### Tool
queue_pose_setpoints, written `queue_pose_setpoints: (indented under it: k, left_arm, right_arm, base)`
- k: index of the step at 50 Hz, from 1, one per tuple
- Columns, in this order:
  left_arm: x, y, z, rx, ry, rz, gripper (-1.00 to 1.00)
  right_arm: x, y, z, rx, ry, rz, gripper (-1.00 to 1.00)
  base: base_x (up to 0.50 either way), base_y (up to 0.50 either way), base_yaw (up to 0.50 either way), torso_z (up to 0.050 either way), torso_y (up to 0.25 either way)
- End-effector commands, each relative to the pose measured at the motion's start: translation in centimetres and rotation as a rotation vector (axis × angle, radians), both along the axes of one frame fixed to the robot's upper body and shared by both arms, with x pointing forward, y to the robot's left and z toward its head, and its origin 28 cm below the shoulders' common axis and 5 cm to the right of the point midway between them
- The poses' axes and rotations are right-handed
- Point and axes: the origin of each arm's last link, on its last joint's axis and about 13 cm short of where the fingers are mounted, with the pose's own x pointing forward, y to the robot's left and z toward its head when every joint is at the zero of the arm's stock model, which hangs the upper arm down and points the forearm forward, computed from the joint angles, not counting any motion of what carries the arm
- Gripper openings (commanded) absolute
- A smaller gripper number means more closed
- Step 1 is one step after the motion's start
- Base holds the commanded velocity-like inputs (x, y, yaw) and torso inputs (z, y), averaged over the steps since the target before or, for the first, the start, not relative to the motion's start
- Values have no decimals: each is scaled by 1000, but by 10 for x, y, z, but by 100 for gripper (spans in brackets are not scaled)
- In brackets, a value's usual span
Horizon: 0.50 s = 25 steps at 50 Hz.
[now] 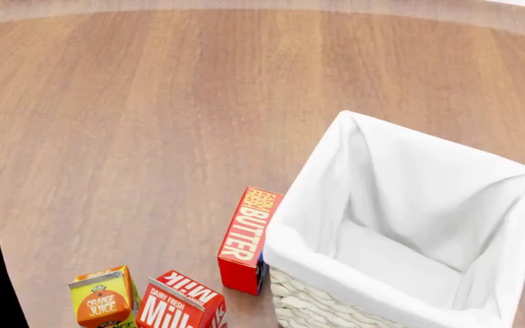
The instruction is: Pick up the tomato sauce, and put it in the basket.
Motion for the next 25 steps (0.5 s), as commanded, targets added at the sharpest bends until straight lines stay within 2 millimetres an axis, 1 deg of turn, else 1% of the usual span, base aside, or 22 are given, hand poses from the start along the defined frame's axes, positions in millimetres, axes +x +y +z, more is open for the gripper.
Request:
queue_pose_setpoints:
  k: [1, 18, 19, 25]
  left_arm:
    - [0, 1, 0, -1, 0, 1, 100]
    - [1, 0, 0, -2, 1, 0, 100]
    - [1, 0, 0, -2, 1, 0, 100]
    - [1, 0, -1, -1, 2, 0, 100]
  right_arm:
    - [3, 0, -5, -4, 25, 0, 100]
    - [5, -1, -12, -9, 47, -6, 100]
    - [5, -1, -12, -10, 47, -6, -100]
    - [5, -1, -13, -10, 44, -7, -100]
  base:
    - [0, 0, 0, 0, 0]
    - [0, 0, 0, 0, 0]
    - [0, 0, 0, 0, 0]
    - [0, 0, 0, 0, 0]
